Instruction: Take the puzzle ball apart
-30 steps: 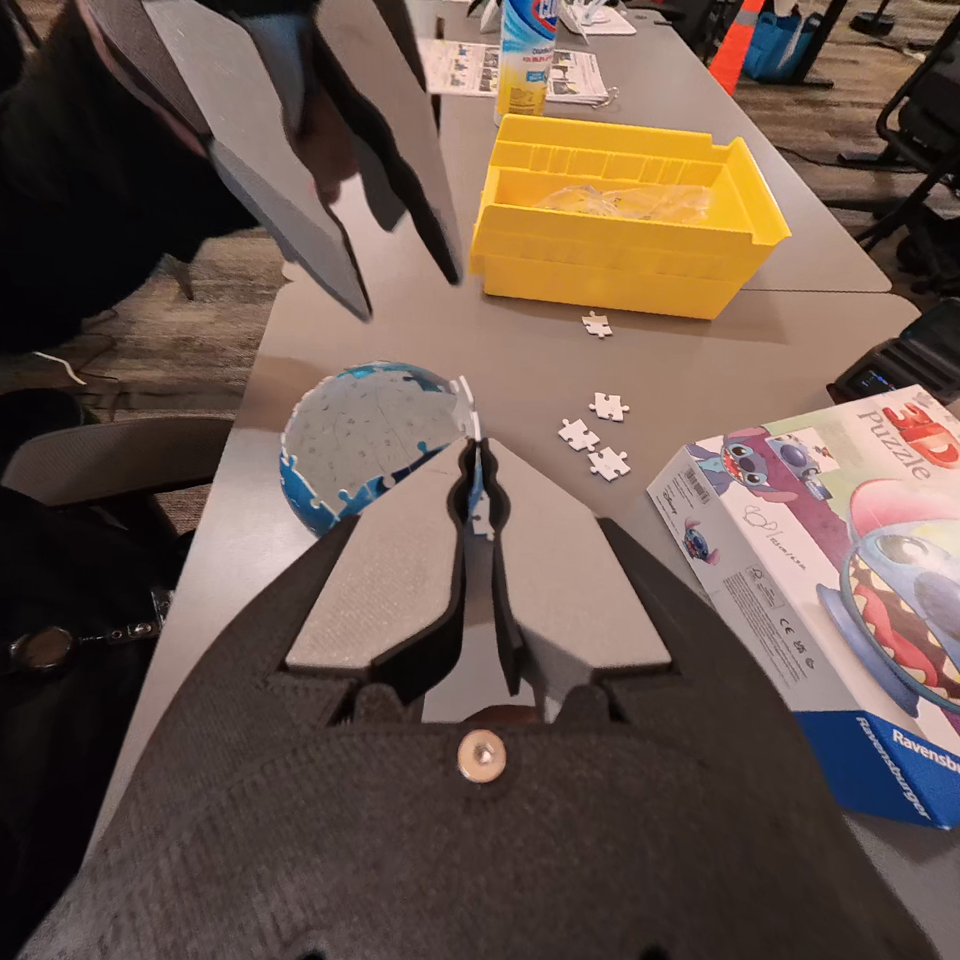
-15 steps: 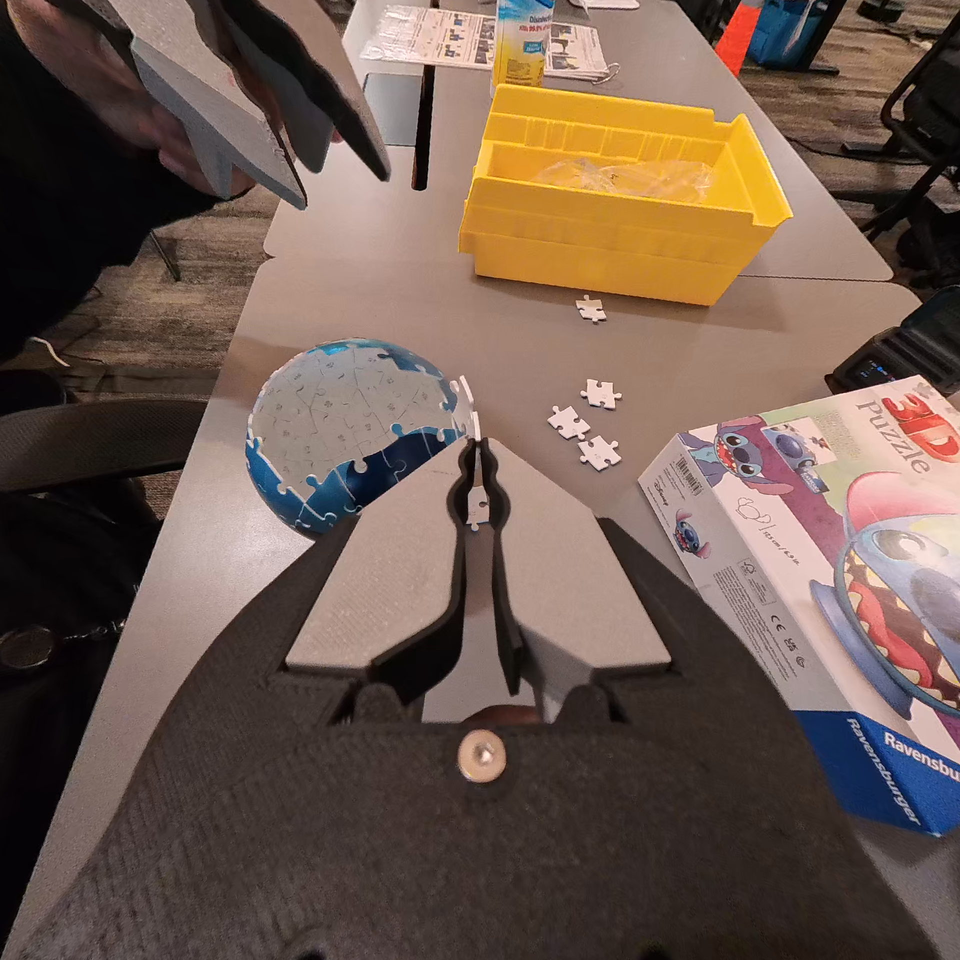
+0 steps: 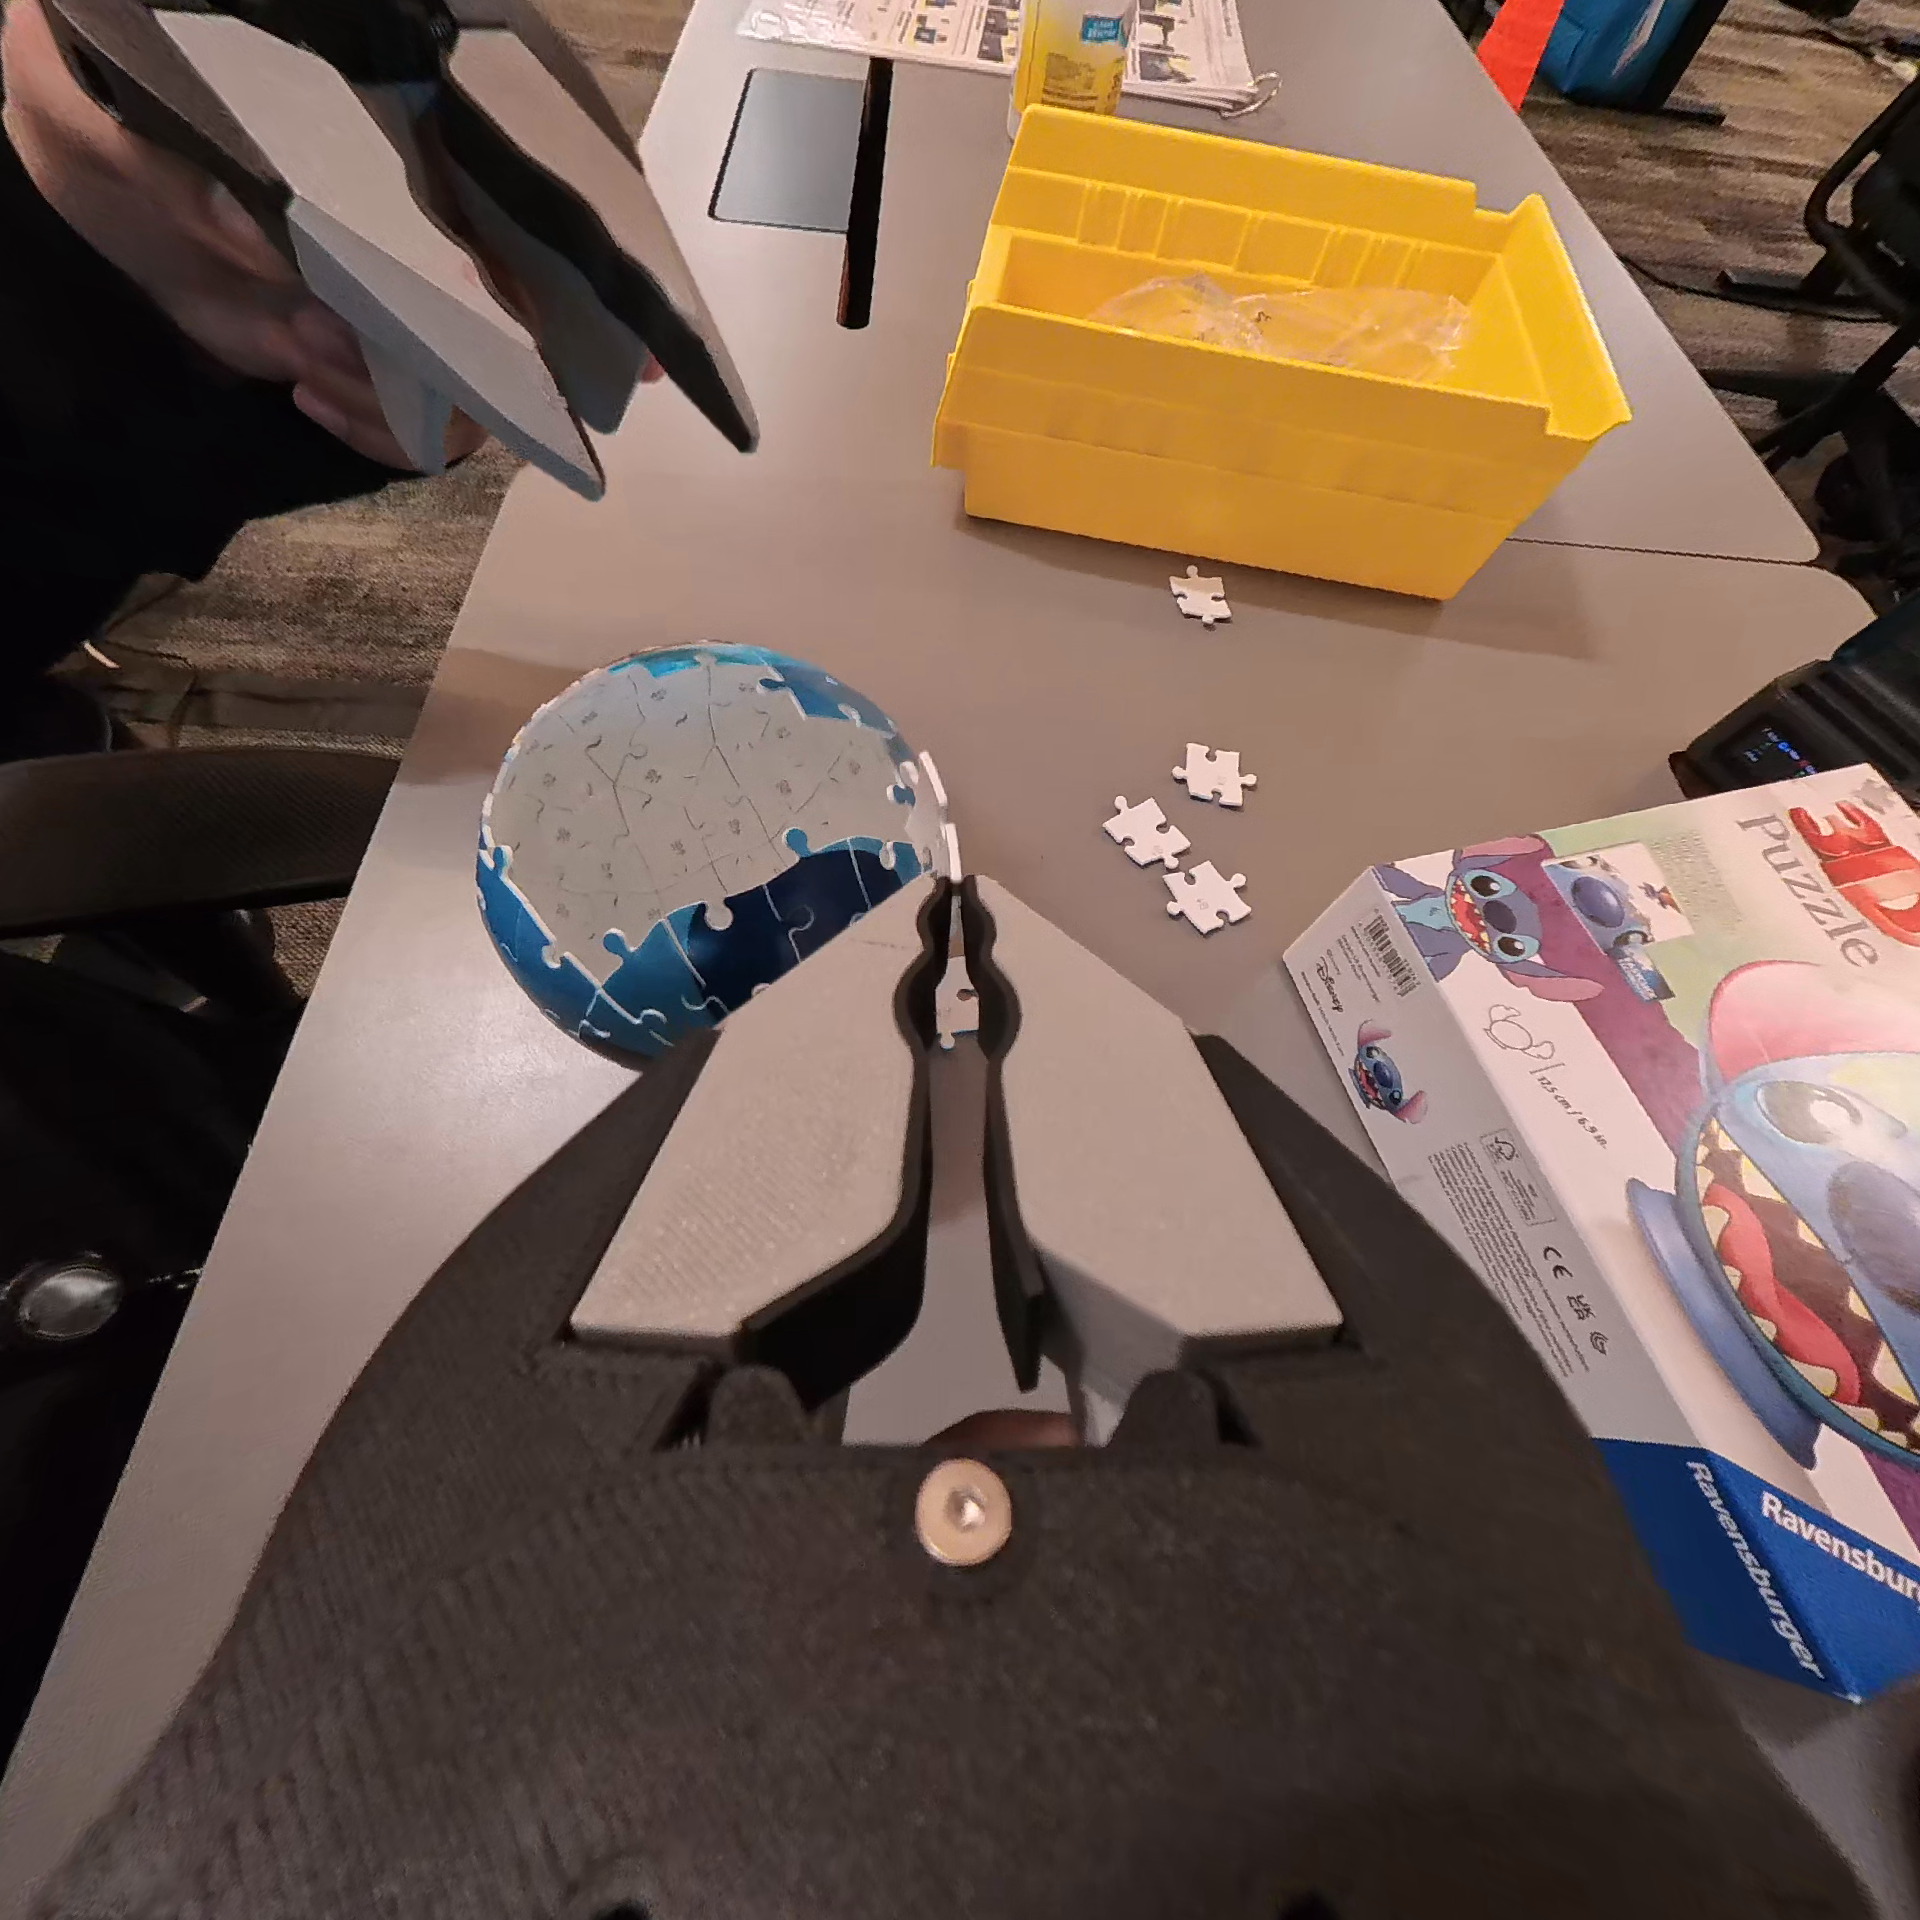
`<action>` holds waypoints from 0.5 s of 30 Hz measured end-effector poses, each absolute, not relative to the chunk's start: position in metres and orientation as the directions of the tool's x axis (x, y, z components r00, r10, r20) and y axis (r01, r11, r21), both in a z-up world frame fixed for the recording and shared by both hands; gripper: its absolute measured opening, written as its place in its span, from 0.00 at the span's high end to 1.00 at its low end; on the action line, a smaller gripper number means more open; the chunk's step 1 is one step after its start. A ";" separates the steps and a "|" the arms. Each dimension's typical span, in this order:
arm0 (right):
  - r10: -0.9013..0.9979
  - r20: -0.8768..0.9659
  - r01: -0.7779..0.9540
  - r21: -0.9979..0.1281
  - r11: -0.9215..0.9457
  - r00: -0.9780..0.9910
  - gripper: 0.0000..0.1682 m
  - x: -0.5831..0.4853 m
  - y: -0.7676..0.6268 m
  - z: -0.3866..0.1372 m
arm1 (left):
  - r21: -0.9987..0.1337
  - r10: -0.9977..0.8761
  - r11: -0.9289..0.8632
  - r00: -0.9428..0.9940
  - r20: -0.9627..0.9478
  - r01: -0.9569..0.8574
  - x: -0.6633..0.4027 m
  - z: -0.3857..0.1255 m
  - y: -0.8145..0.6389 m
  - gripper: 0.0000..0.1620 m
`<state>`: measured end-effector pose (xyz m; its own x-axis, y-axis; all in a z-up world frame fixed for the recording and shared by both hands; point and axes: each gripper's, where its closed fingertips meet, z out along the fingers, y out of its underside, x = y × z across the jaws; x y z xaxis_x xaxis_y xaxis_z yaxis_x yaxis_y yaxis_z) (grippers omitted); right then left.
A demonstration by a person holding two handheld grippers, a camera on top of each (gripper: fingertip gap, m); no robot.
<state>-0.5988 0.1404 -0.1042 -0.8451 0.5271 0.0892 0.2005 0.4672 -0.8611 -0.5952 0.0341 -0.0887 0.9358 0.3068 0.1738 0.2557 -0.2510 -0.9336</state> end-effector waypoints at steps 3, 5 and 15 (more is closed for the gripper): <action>0.520 0.095 0.192 -0.861 0.470 -0.849 1.00 -0.599 0.142 -0.103 | -0.931 0.333 -0.233 0.922 0.197 0.283 -0.597 -0.096 0.032 0.78; 0.517 0.098 0.188 -0.861 0.473 -0.851 1.00 -0.599 0.143 -0.103 | -0.929 0.349 -0.222 0.914 0.207 0.295 -0.599 -0.099 0.030 0.77; 0.521 0.148 0.182 -0.829 0.529 -0.841 1.00 -0.605 0.151 -0.113 | -0.924 0.357 -0.236 0.911 0.205 0.300 -0.598 -0.099 0.036 0.75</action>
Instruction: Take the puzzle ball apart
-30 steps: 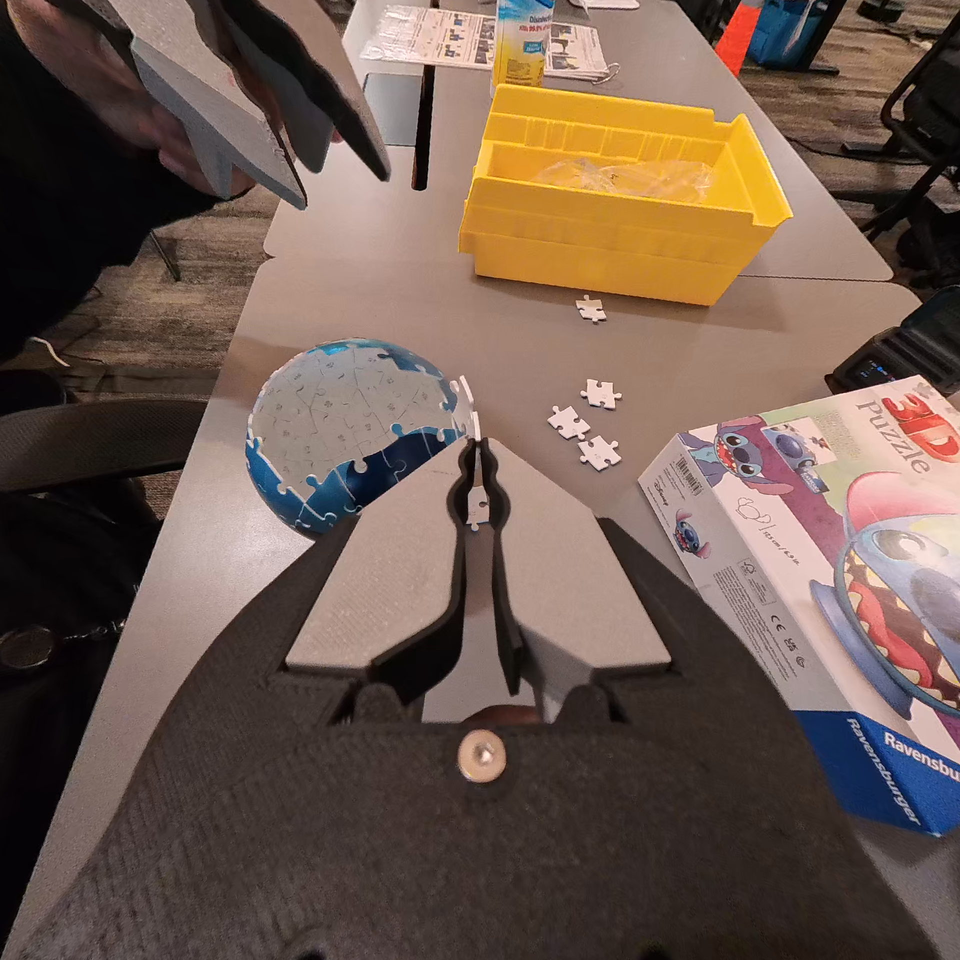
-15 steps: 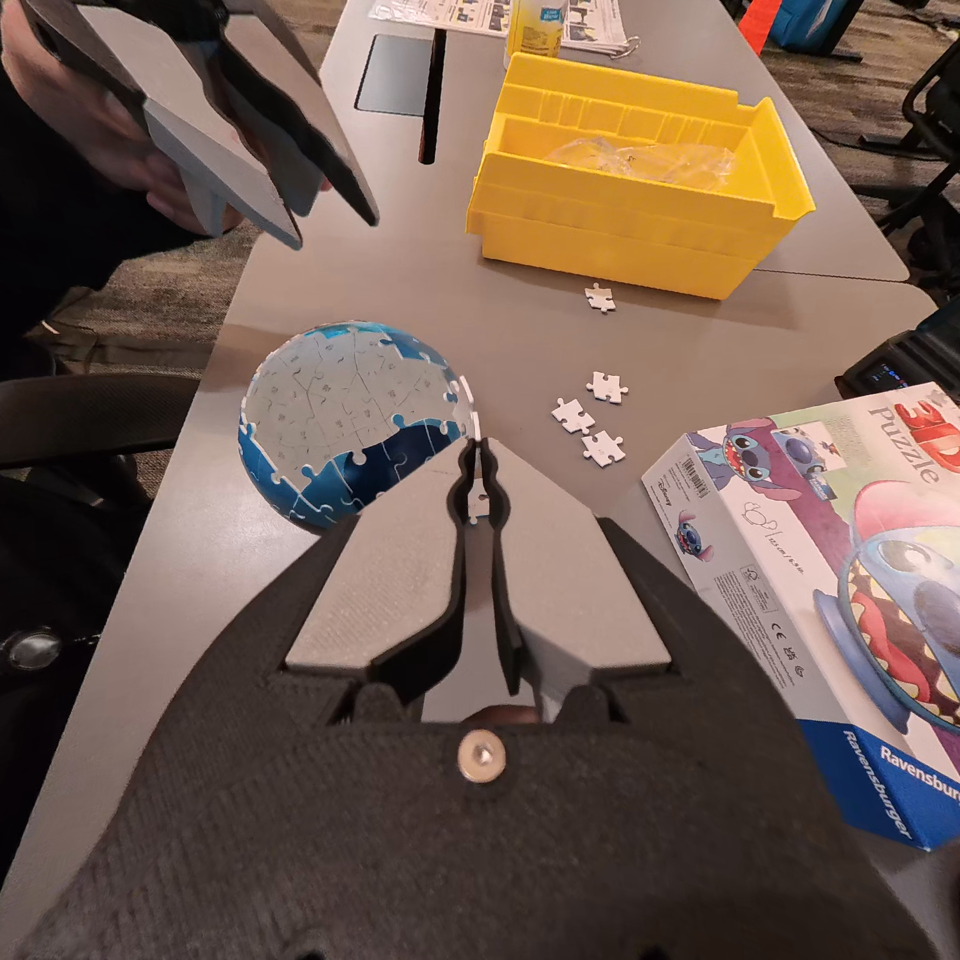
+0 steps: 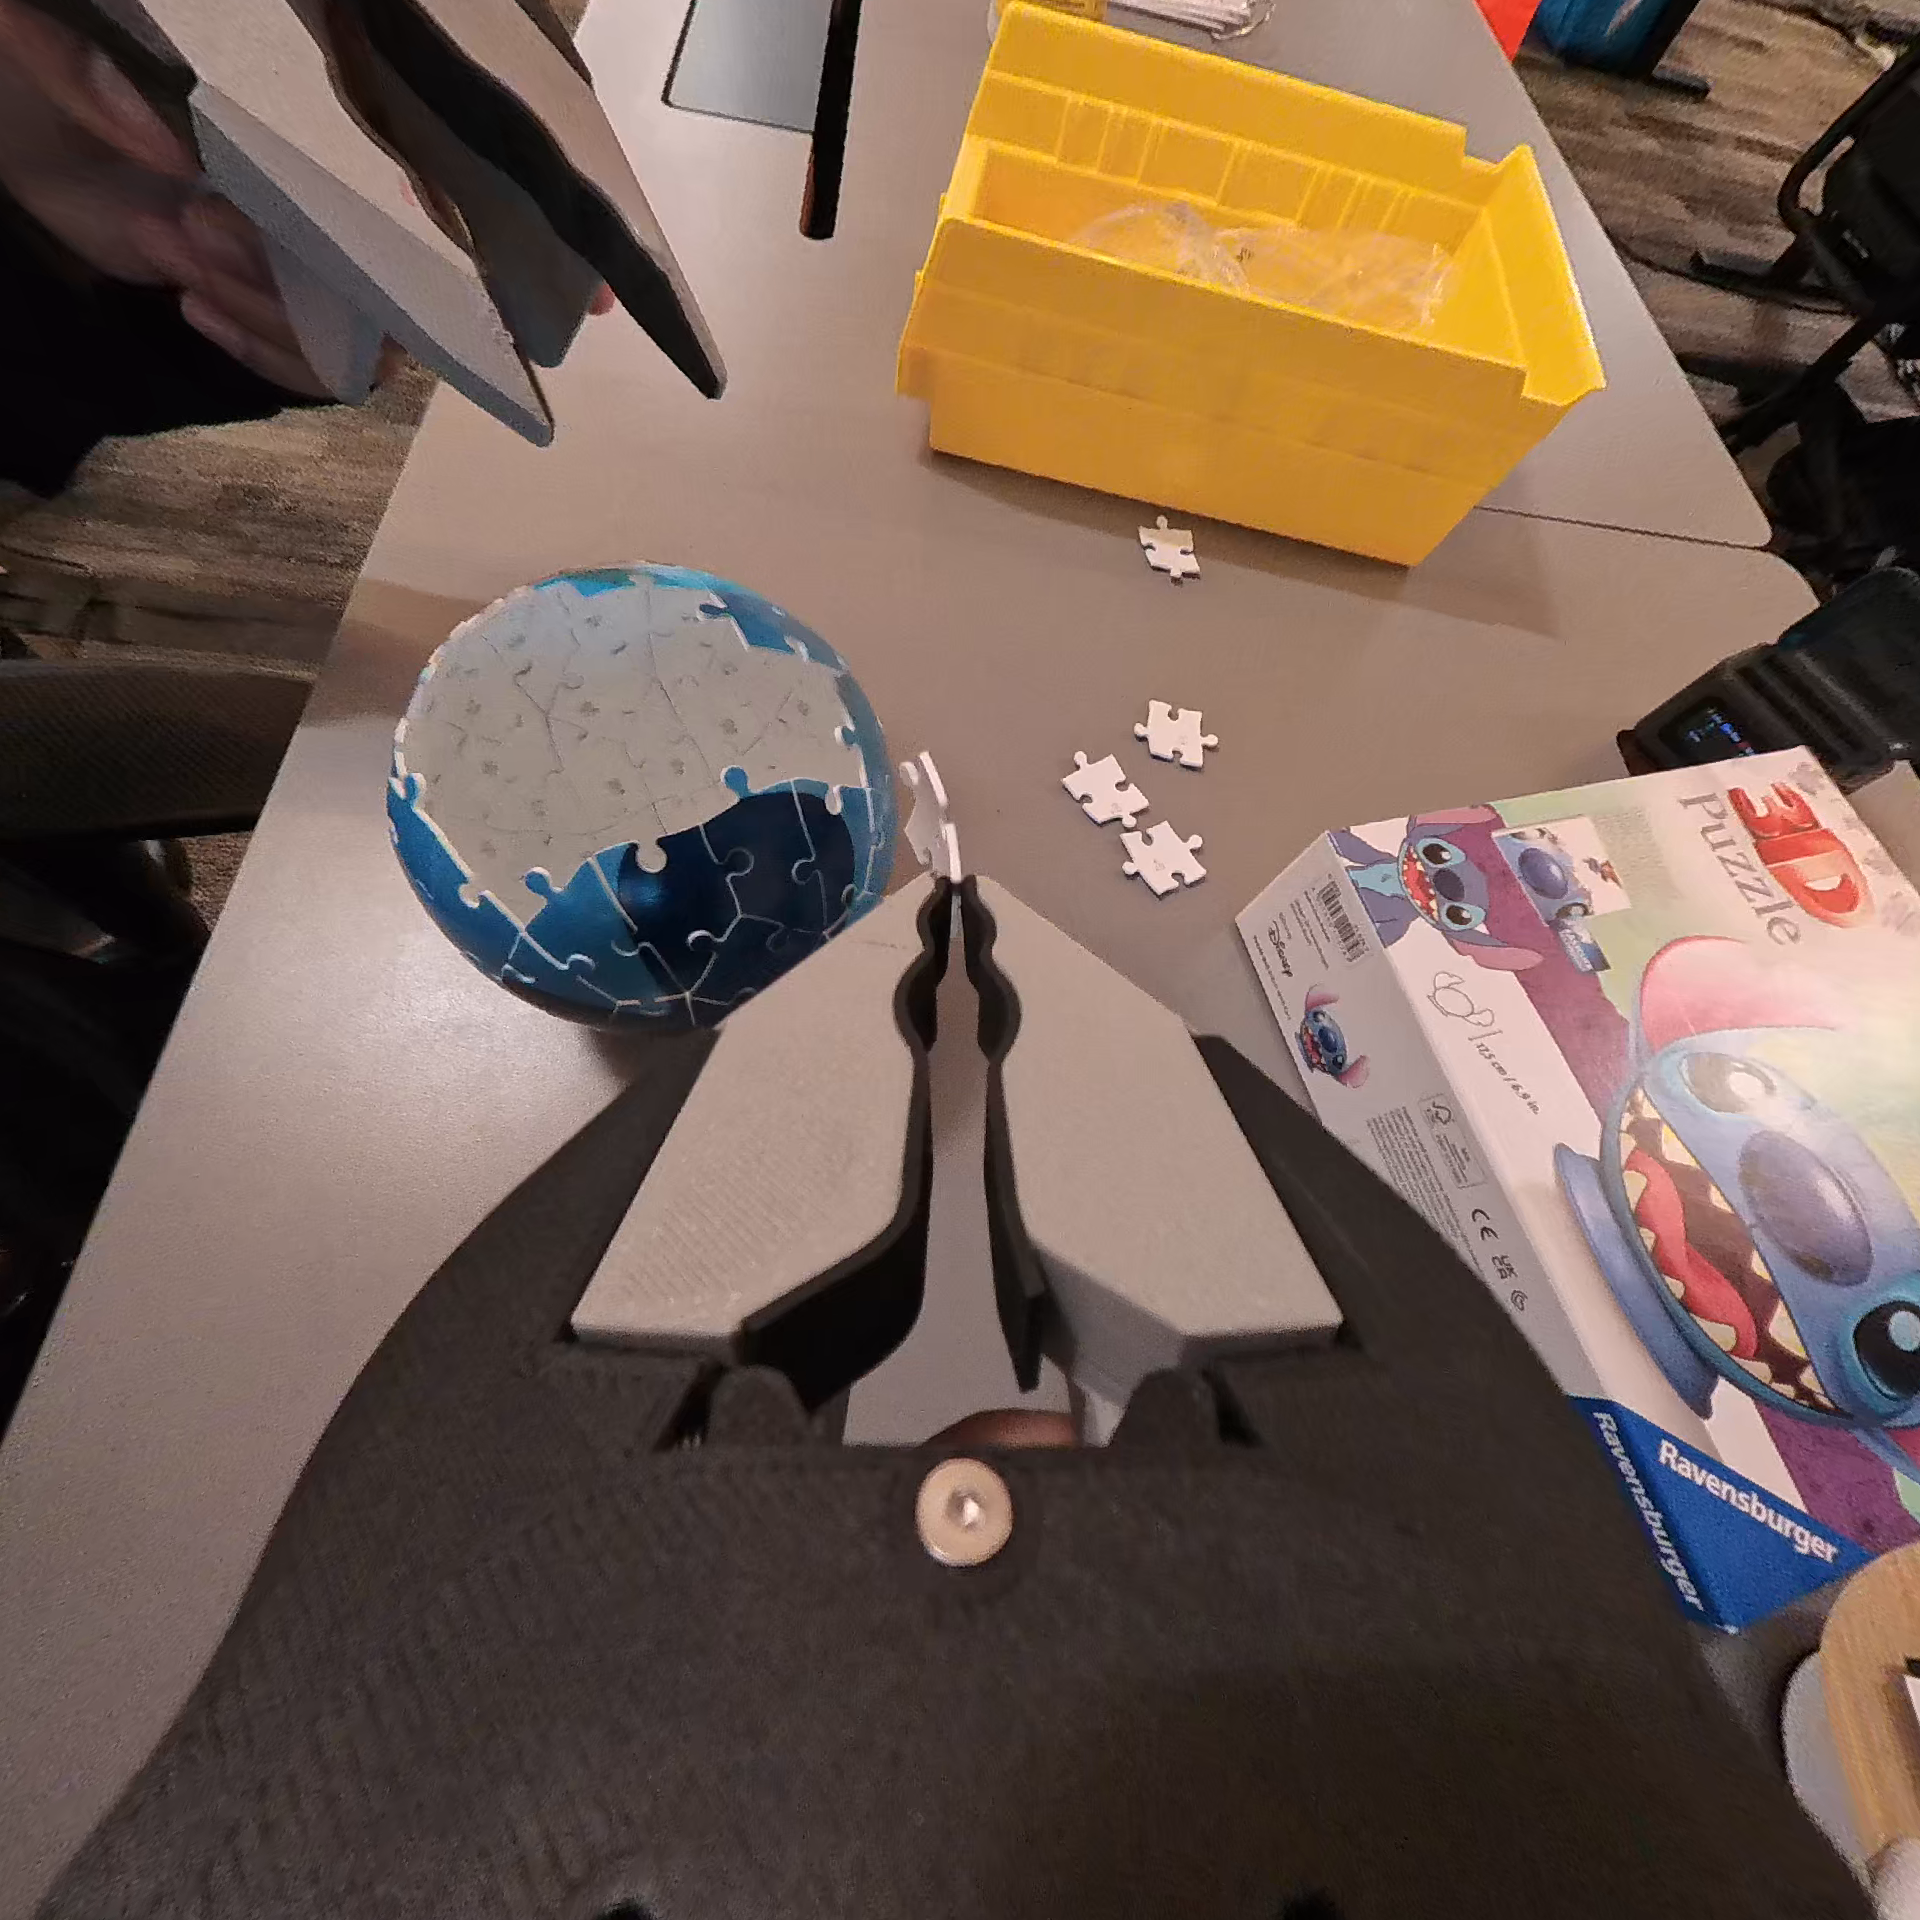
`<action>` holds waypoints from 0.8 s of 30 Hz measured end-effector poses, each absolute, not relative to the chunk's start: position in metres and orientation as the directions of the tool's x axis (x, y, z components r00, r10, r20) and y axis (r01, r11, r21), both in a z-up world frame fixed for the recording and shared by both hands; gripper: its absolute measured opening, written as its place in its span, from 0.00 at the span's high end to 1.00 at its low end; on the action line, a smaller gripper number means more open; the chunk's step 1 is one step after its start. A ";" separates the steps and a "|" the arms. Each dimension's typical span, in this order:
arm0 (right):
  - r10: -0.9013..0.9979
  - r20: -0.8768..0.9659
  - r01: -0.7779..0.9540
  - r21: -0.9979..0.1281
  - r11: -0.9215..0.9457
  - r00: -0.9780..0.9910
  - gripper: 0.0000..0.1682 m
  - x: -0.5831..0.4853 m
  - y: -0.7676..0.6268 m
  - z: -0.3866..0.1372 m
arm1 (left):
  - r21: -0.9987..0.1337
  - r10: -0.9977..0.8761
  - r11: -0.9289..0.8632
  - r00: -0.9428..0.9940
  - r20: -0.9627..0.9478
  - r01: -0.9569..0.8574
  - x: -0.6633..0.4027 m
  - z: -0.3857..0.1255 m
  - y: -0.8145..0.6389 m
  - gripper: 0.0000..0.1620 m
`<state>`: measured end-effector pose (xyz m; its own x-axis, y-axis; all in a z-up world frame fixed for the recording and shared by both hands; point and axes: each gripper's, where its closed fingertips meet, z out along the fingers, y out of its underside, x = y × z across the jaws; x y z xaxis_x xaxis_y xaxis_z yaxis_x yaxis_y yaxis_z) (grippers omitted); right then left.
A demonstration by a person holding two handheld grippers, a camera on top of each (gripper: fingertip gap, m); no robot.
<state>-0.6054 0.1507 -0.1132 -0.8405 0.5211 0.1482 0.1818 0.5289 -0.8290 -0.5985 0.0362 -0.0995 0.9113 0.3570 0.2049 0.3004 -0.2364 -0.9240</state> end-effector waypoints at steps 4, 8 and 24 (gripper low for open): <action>0.519 0.139 0.186 -0.830 0.525 -0.843 1.00 -0.605 0.151 -0.114 | -0.928 0.348 -0.228 0.915 0.204 0.294 -0.596 -0.096 0.039 0.75; 0.517 0.142 0.175 -0.839 0.516 -0.844 1.00 -0.604 0.151 -0.110 | -0.930 0.344 -0.229 0.918 0.197 0.286 -0.594 -0.094 0.039 0.75; 0.426 0.297 -0.038 -0.854 0.518 -0.855 1.00 -0.600 0.133 -0.105 | -0.948 0.326 -0.198 0.929 0.175 0.248 -0.586 -0.086 0.033 0.75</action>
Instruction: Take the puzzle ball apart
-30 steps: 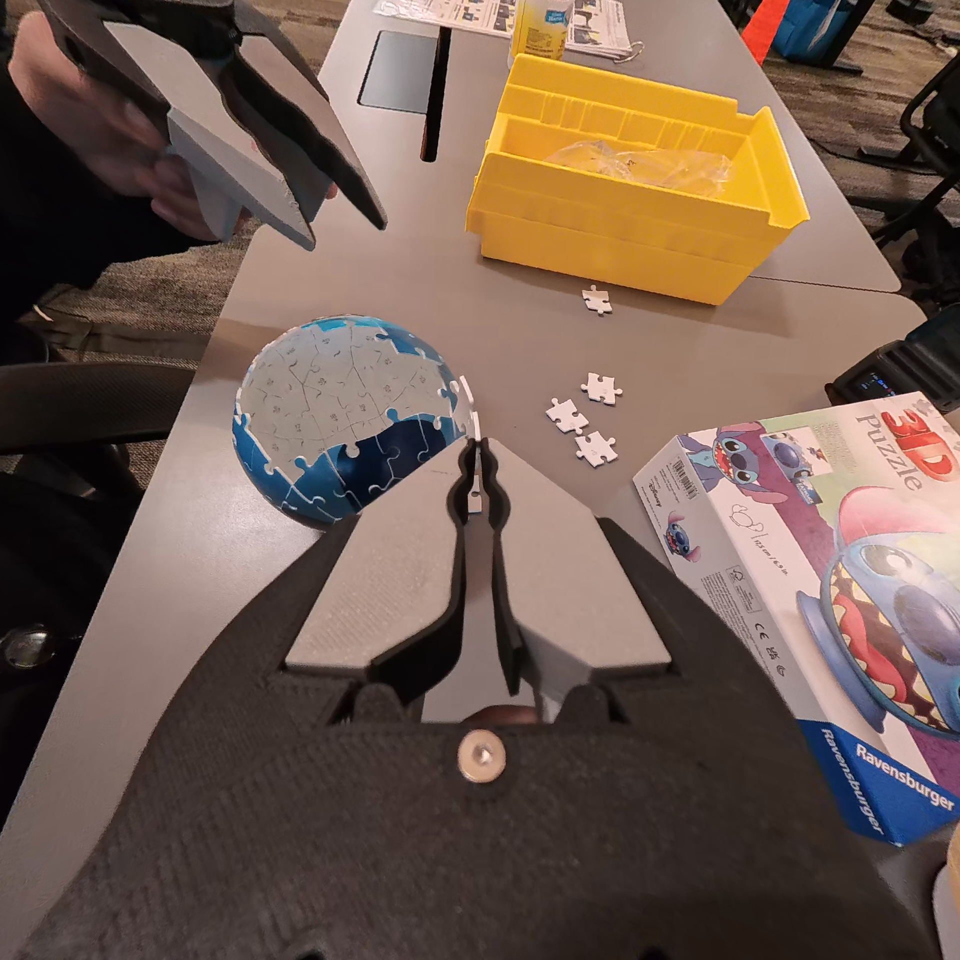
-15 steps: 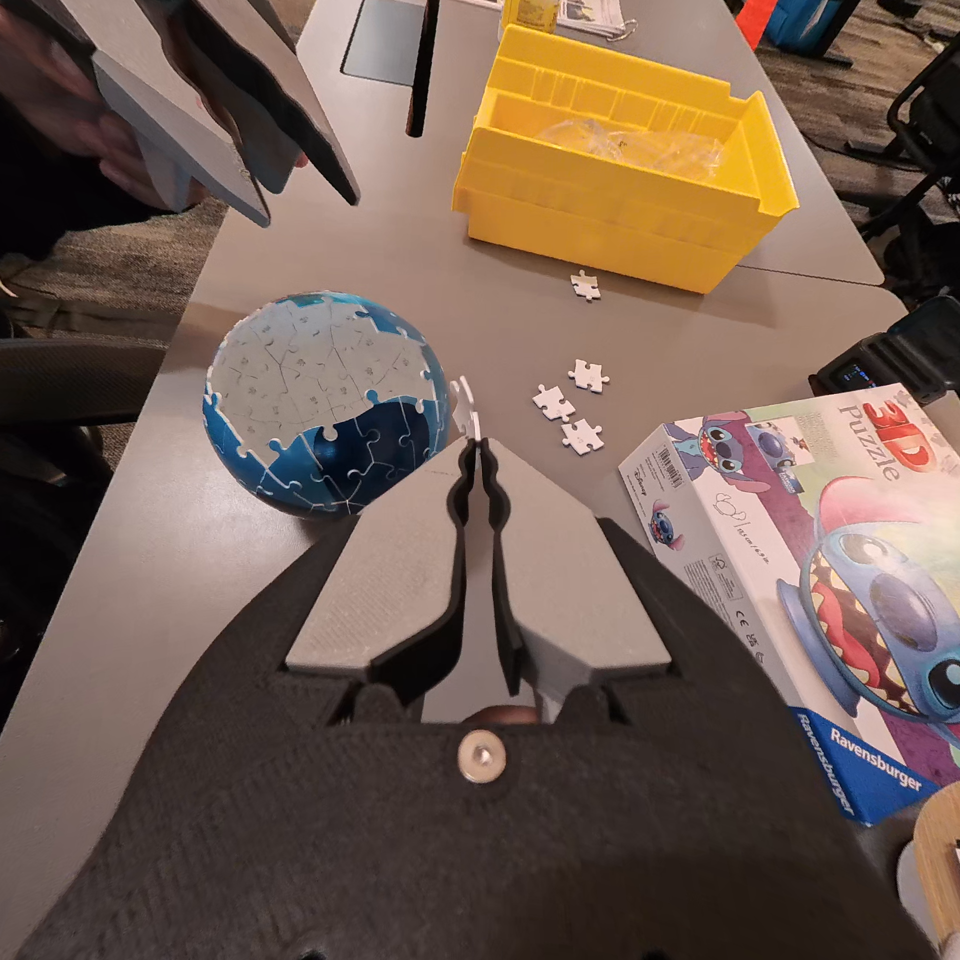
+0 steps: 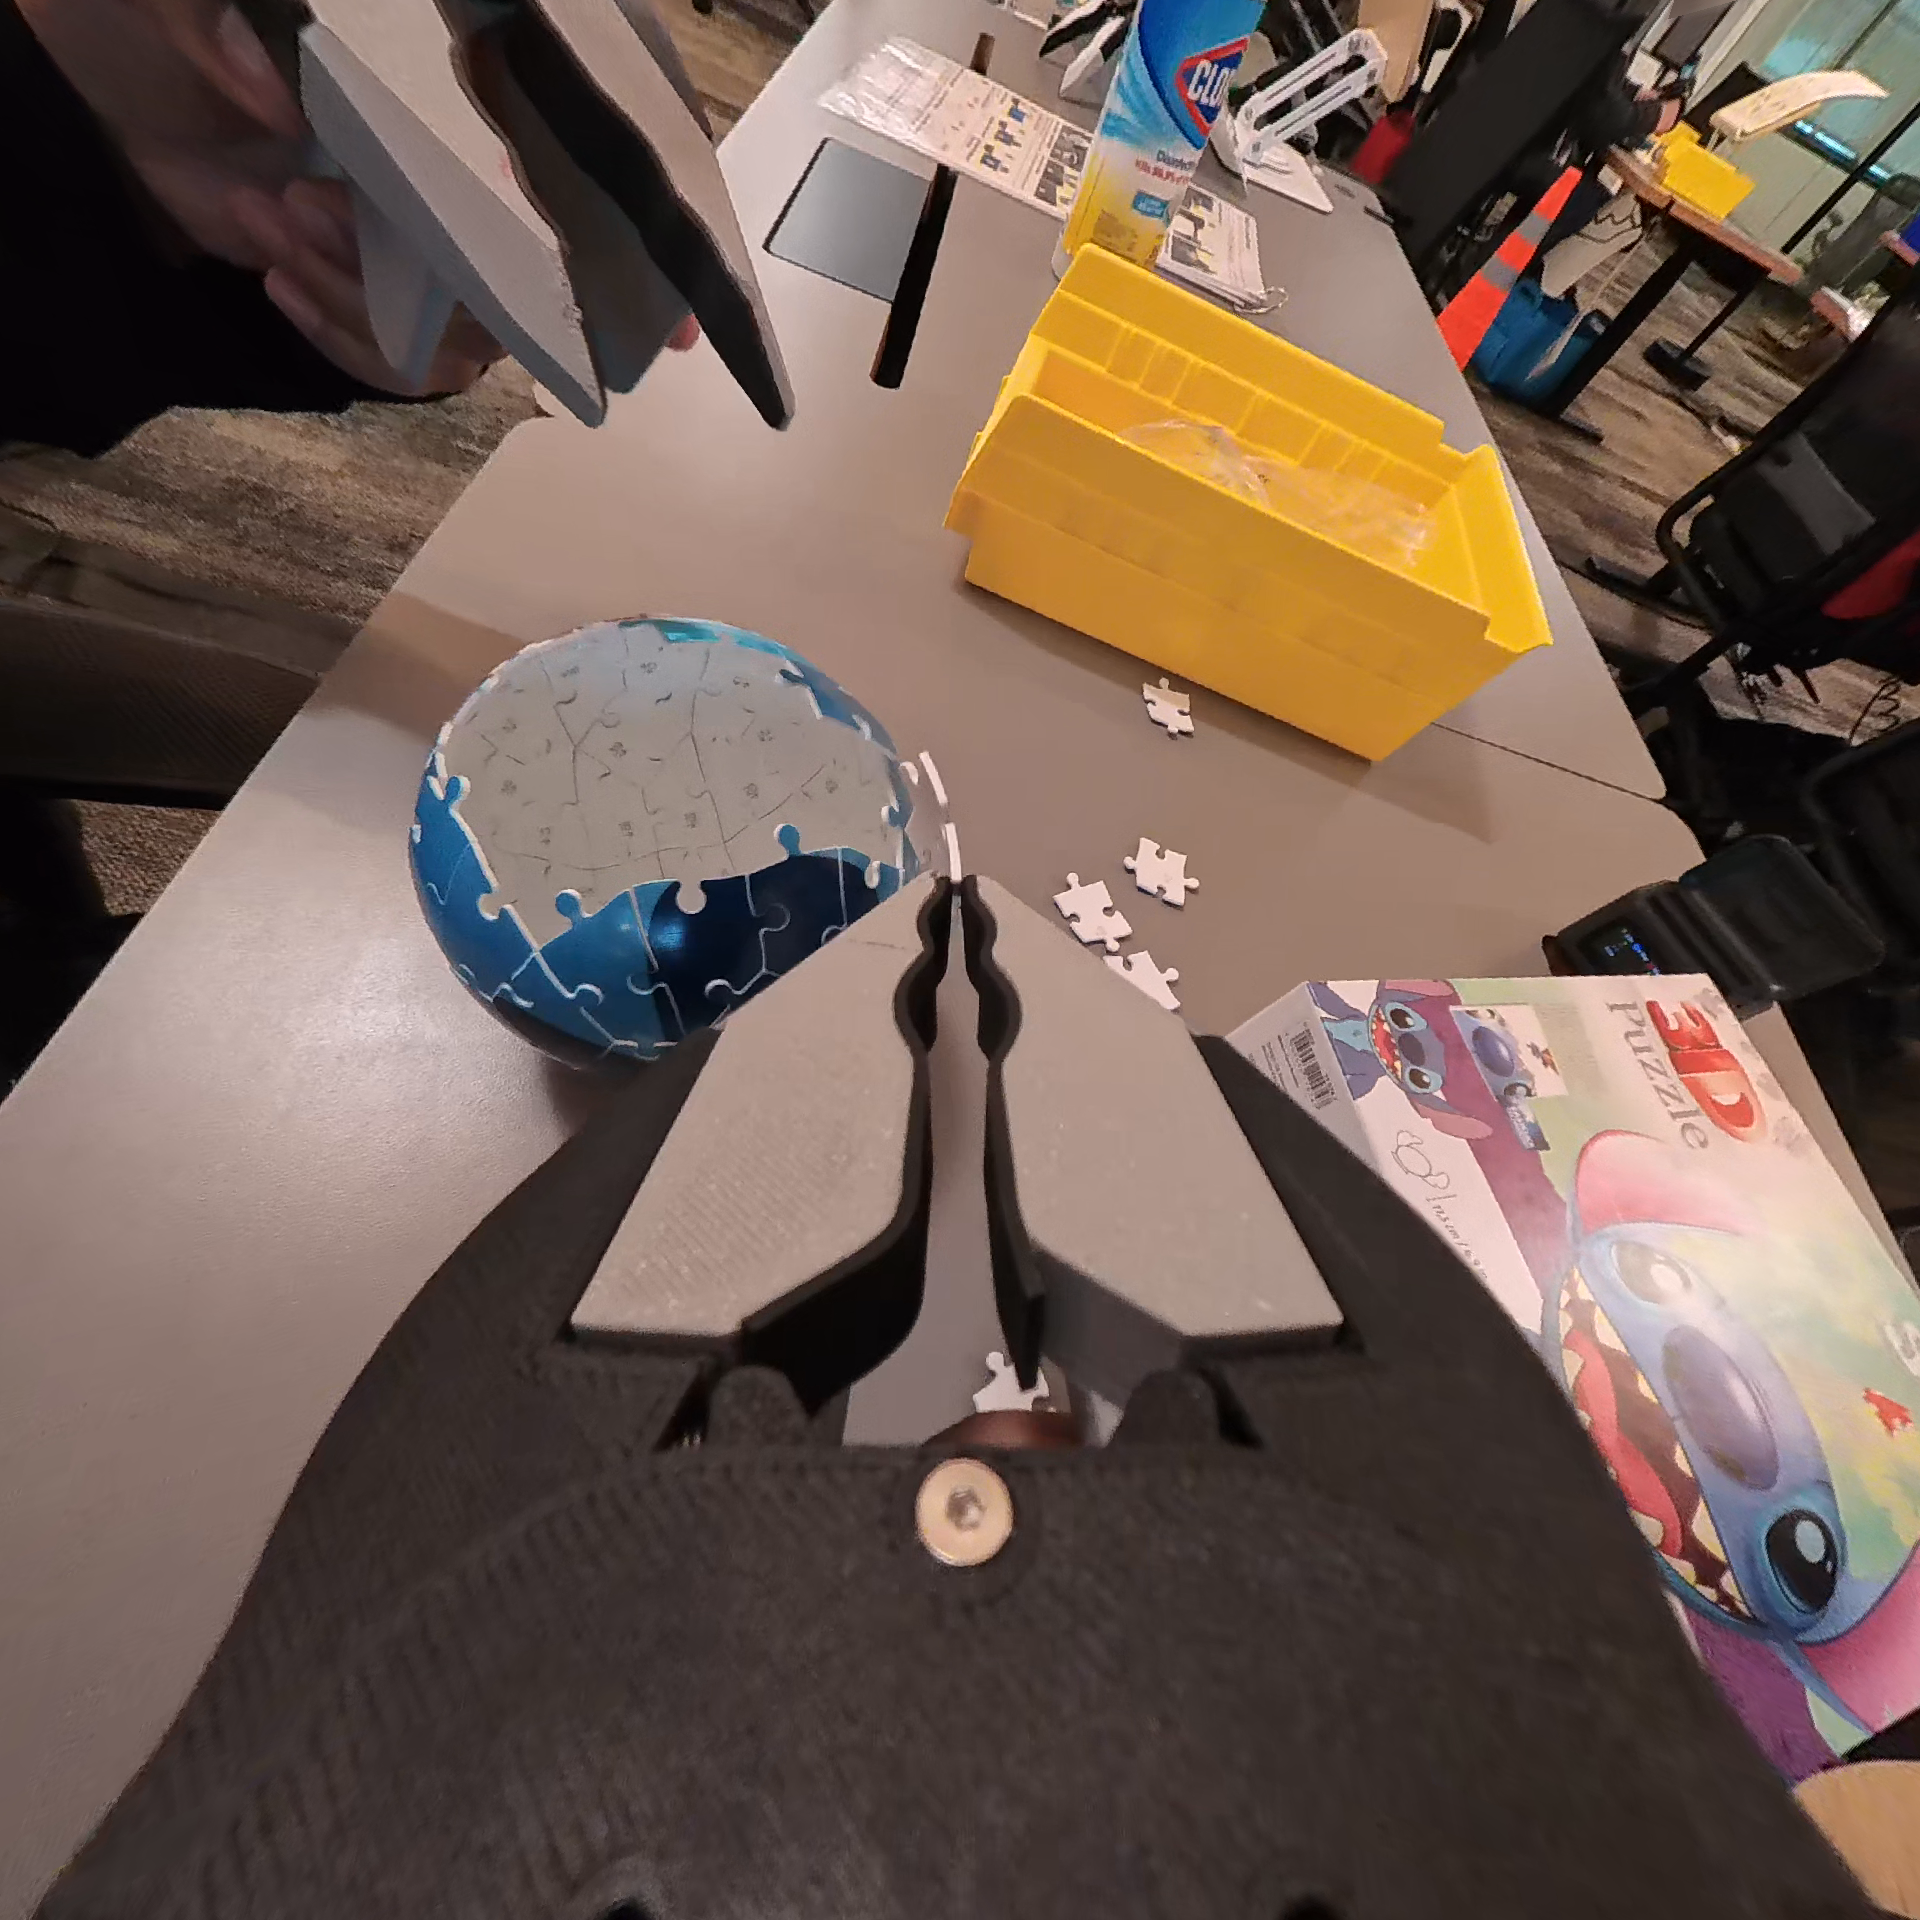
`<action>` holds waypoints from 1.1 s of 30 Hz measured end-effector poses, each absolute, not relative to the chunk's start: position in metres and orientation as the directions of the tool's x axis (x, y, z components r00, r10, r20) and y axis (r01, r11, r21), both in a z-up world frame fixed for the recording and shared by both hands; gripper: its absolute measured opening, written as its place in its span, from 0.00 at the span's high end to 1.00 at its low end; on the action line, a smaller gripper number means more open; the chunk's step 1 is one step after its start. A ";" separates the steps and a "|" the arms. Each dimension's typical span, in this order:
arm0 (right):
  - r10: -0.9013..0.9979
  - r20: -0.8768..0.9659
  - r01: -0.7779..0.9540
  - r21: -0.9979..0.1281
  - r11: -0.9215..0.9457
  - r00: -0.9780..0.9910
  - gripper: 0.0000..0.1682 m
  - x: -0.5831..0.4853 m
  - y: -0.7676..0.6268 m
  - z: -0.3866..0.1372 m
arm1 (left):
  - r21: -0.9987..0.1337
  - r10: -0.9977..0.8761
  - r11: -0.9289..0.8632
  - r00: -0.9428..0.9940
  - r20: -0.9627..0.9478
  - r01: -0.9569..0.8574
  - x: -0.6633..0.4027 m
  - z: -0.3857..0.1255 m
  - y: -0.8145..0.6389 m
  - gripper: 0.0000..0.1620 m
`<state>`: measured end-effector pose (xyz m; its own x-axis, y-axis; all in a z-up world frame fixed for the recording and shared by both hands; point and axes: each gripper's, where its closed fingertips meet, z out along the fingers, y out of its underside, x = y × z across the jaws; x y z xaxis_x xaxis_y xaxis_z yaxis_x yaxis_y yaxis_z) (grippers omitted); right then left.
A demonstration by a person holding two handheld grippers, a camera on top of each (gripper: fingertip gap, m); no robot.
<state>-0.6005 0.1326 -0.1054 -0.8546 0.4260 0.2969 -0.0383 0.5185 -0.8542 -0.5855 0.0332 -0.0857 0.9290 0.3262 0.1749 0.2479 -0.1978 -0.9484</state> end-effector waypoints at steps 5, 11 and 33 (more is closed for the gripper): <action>0.428 0.268 -0.017 -0.863 0.505 -0.863 1.00 -0.602 0.134 -0.107 | -0.952 0.317 -0.201 0.935 0.160 0.231 -0.581 -0.084 0.036 0.75; 0.417 0.179 0.034 -0.891 0.453 -0.891 1.00 -0.601 0.135 -0.108 | -0.951 0.297 -0.213 0.942 0.156 0.224 -0.576 -0.083 0.040 0.75; 0.223 0.781 -0.459 -0.543 0.703 -0.583 1.00 -0.610 0.116 -0.098 | -0.800 -0.084 -0.598 0.996 0.009 -0.043 -0.630 -0.082 0.071 0.93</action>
